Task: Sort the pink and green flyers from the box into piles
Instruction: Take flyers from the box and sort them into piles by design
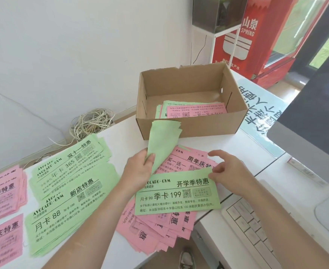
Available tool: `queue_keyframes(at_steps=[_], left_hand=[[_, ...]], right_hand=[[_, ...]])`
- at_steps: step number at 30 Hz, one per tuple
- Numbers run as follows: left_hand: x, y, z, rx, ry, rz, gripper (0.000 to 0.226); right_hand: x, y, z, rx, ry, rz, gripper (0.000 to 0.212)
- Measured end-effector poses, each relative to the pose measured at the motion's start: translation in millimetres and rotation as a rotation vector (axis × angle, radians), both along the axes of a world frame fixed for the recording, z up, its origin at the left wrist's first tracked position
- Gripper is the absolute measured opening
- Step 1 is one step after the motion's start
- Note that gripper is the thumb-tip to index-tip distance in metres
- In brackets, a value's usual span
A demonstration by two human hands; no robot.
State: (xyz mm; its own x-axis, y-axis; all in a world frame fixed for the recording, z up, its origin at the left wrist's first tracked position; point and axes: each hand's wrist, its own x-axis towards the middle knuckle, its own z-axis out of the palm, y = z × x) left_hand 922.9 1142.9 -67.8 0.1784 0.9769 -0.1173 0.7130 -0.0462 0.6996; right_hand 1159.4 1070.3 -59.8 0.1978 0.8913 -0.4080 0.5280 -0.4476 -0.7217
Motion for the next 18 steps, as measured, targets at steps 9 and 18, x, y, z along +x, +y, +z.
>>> queue_keyframes(at_steps=[9, 18], left_hand=[[6, -72, 0, 0.455, 0.511, -0.57, 0.056], [10, -79, 6, 0.044, 0.586, -0.539, 0.071]], right_hand=[[3, 13, -5, 0.007, 0.086, -0.106, 0.018], [-12, 9, 8, -0.01, -0.072, 0.165, 0.025]])
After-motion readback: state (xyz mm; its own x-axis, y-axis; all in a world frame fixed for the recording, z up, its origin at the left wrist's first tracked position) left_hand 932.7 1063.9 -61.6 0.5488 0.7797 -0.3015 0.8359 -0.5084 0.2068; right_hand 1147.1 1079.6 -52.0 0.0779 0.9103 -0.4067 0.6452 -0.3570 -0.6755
